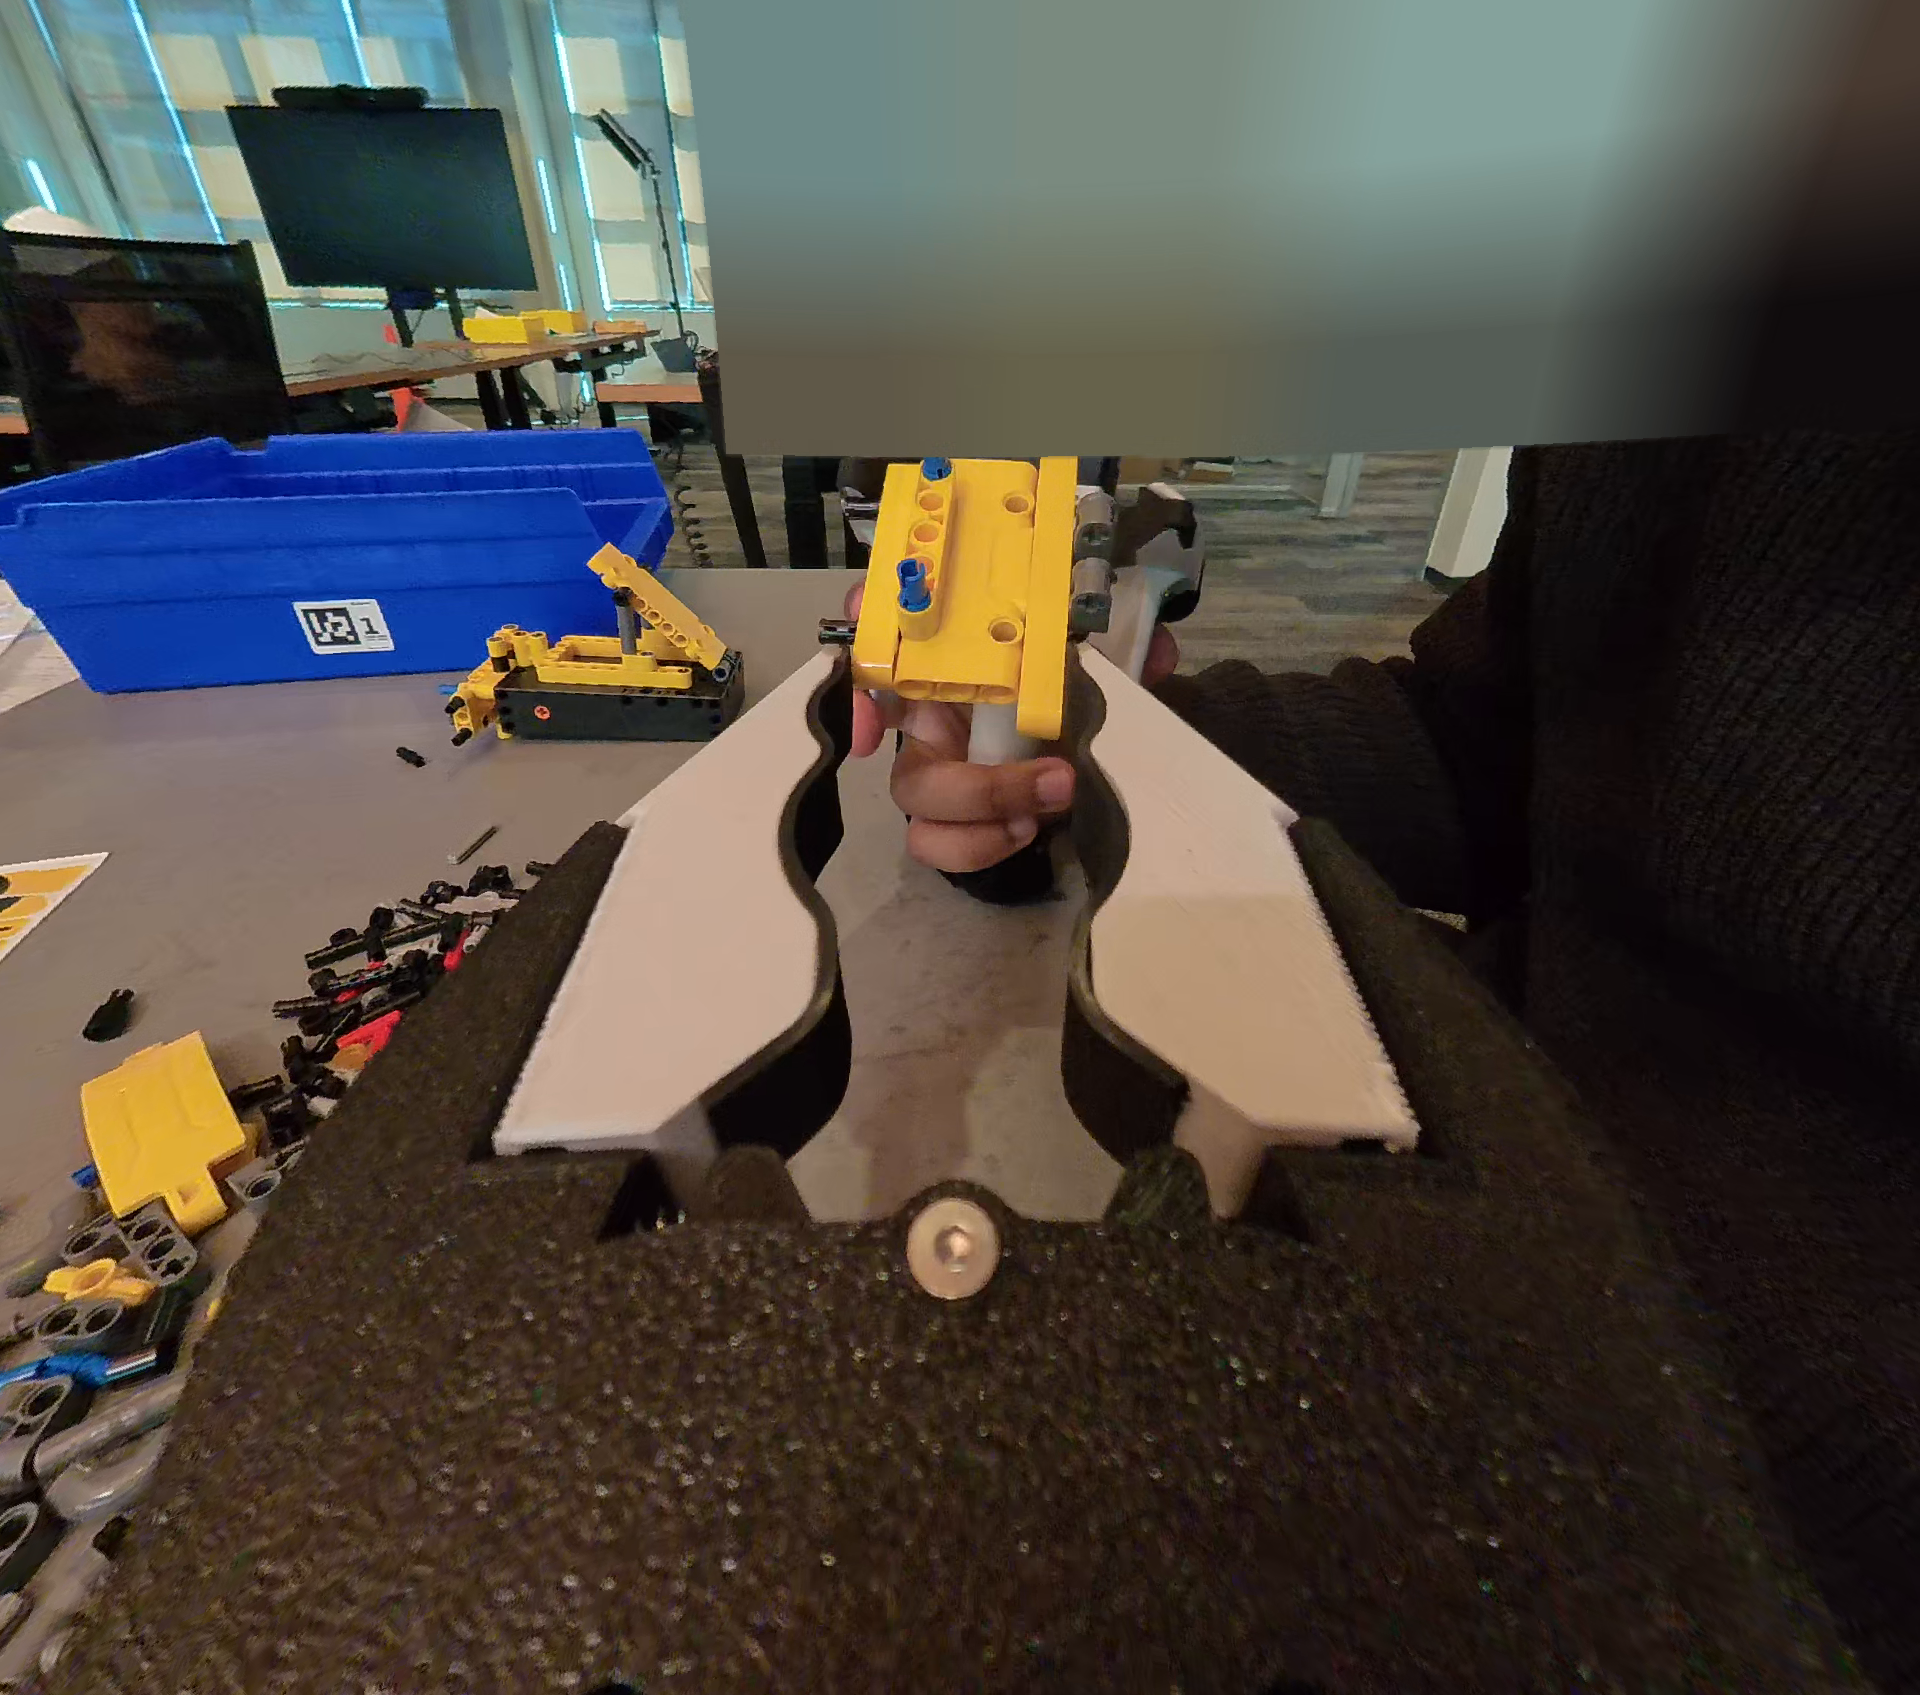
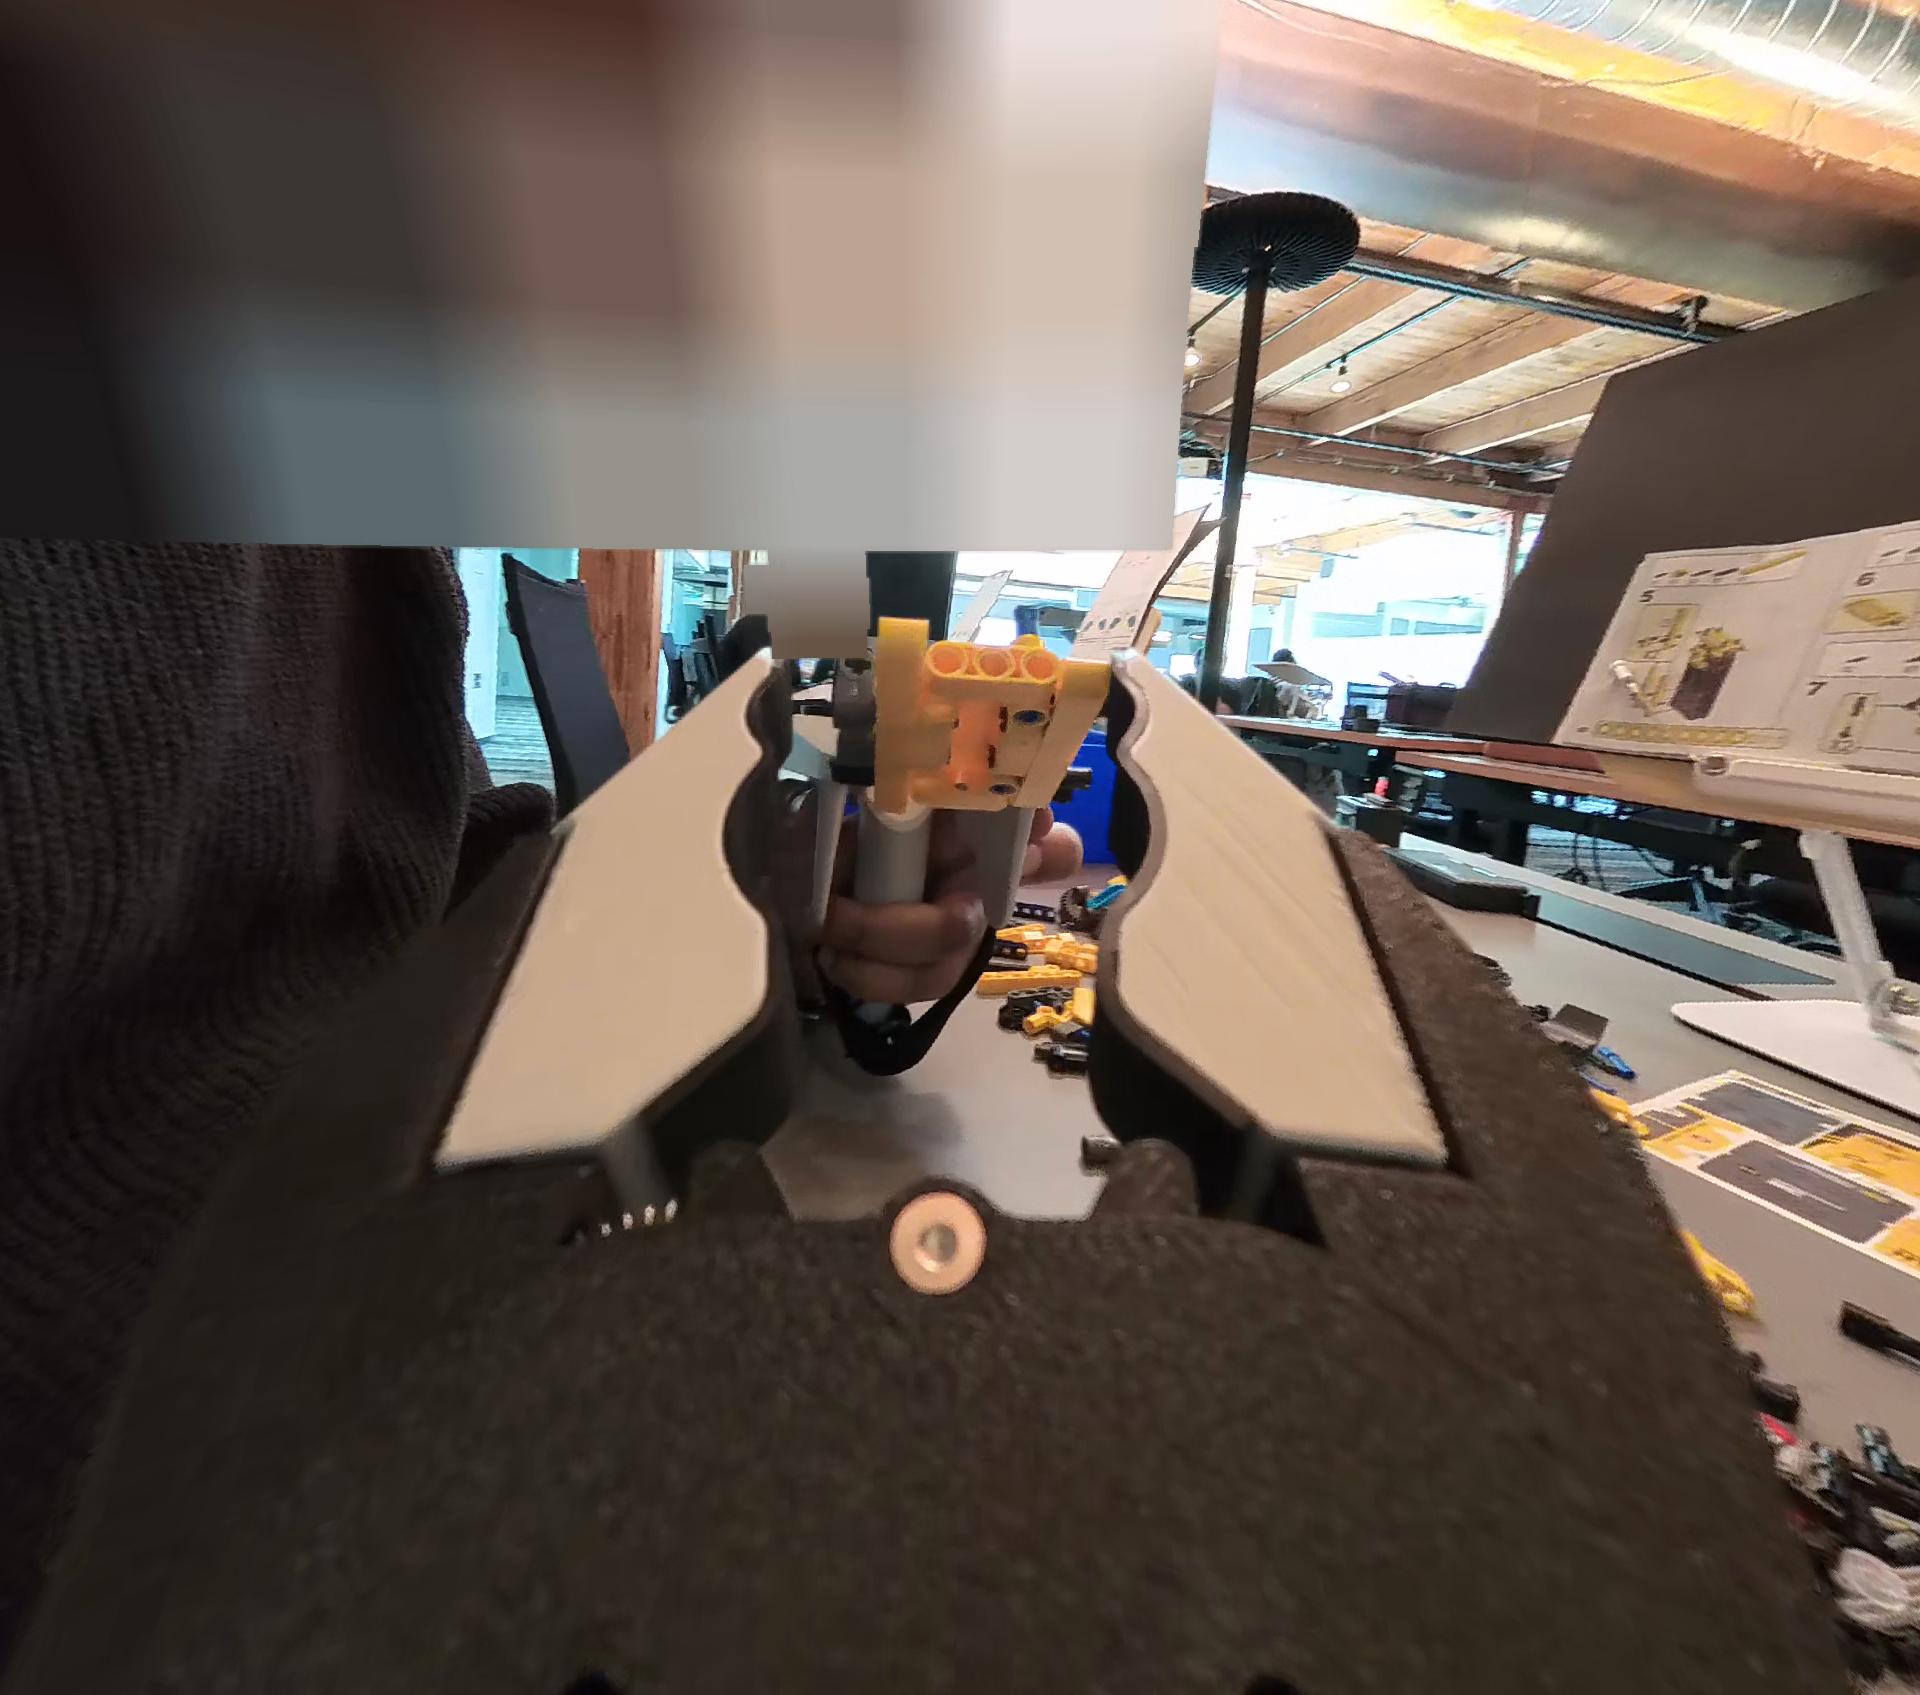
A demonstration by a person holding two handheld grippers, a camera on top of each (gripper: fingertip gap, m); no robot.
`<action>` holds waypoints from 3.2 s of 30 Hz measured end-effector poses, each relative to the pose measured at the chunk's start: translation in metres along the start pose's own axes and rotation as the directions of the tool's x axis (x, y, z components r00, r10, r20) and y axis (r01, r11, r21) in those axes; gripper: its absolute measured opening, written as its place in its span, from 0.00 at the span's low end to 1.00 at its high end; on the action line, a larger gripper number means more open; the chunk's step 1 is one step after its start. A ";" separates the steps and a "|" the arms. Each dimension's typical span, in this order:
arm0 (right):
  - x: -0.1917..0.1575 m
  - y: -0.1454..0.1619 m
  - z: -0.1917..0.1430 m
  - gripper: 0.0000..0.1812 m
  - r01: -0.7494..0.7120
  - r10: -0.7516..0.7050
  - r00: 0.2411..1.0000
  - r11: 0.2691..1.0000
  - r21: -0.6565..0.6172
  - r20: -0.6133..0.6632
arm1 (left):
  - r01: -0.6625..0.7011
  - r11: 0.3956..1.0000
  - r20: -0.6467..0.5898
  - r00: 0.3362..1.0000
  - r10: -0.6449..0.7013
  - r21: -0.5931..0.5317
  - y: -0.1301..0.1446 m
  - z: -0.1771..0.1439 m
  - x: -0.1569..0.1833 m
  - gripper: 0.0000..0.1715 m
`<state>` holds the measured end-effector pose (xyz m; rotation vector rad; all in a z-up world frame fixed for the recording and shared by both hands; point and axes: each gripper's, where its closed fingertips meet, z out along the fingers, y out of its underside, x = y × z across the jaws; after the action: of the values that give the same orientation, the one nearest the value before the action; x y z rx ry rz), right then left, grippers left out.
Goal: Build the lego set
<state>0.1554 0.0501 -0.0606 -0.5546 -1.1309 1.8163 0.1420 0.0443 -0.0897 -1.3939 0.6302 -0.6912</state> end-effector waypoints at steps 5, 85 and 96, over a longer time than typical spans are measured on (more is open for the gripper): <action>0.003 0.001 0.002 0.31 0.067 -0.067 0.997 0.998 -0.005 -0.046 | 0.005 1.000 -0.004 1.000 -0.005 -0.001 0.000 0.000 0.001 0.23; 0.094 -0.031 -0.062 0.31 0.160 -0.111 0.813 0.986 0.036 -0.571 | 0.093 0.695 0.217 0.972 0.093 -0.713 0.127 0.001 -0.039 0.25; 0.098 -0.031 -0.061 0.31 0.148 -0.105 0.818 0.988 0.031 -0.566 | 0.211 0.734 0.293 0.956 -0.018 -0.645 0.119 -0.001 -0.050 0.26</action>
<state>0.1658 0.1694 -0.0555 -0.8807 -0.6691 1.4271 0.1157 0.0870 -0.2092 -2.1834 0.6014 -0.3530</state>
